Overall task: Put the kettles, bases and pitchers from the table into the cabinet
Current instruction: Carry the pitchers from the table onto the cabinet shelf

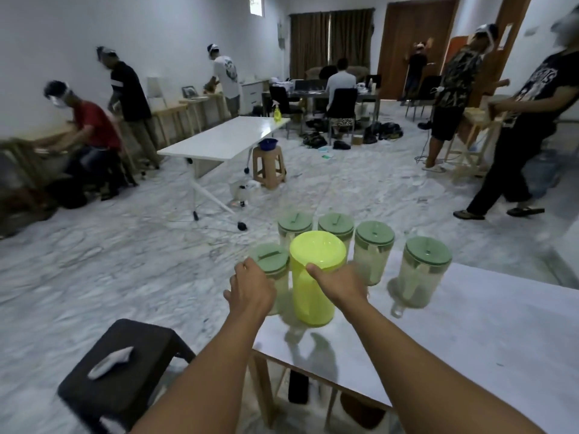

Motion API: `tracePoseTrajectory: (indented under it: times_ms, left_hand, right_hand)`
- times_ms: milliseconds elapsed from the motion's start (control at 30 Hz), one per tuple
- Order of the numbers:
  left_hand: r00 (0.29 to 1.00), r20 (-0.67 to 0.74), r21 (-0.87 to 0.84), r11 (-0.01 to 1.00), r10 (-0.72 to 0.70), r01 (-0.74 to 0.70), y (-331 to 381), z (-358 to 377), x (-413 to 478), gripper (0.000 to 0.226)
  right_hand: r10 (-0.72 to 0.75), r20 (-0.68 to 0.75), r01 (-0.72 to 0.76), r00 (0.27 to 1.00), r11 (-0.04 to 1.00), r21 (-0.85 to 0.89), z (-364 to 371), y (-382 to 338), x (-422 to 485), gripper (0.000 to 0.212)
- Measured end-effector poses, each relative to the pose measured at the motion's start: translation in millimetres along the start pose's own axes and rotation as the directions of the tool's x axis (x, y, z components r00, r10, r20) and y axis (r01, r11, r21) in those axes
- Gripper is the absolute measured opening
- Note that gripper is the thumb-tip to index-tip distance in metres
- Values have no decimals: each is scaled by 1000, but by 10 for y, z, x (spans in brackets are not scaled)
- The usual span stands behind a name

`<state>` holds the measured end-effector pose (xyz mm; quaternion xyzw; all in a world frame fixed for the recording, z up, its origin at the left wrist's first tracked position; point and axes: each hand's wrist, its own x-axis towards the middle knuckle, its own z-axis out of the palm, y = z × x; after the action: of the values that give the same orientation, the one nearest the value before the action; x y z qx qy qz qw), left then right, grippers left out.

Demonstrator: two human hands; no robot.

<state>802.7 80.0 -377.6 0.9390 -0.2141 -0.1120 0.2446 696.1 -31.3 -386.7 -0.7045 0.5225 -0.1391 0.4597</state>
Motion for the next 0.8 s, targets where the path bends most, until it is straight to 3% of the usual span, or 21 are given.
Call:
tracePoseTrajectory:
  times_ms: [33, 100, 267, 367, 467, 633, 700, 800]
  left_hand:
    - [1000, 6, 10, 1000, -9, 9, -45, 12, 65, 51]
    - [1000, 20, 20, 1000, -8, 7, -124, 33, 207, 57]
    - [996, 88, 50, 998, 27, -32, -277, 99, 593, 70]
    - [988, 157, 22, 1000, 12, -16, -395, 179, 849, 79]
    - [967, 255, -25, 1000, 10, -4, -595, 276, 974, 68]
    - [935, 332, -126, 988, 126, -88, -846, 341, 987, 43]
    - [928, 328, -220, 969, 178, -108, -809, 329, 982, 40]
    - [913, 355, -438, 899, 203, -30, -649, 288, 949, 45]
  right_hand:
    - [16, 9, -16, 1000, 1000, 0, 61, -30, 11, 95]
    - [55, 22, -54, 998, 998, -40, 172, -71, 10, 102]
    - [169, -22, -170, 985, 980, -106, 421, -90, 47, 74]
    - [202, -101, -204, 974, 979, -11, 539, -96, 1, 56]
    - [232, -178, -222, 956, 972, 78, 643, -81, -49, 48]
    - [292, -219, -247, 931, 946, 210, 863, -47, -145, 64]
    - [316, -245, -240, 917, 925, 296, 923, -34, -169, 64]
    - [369, -286, -212, 884, 863, 459, 904, -63, -202, 53]
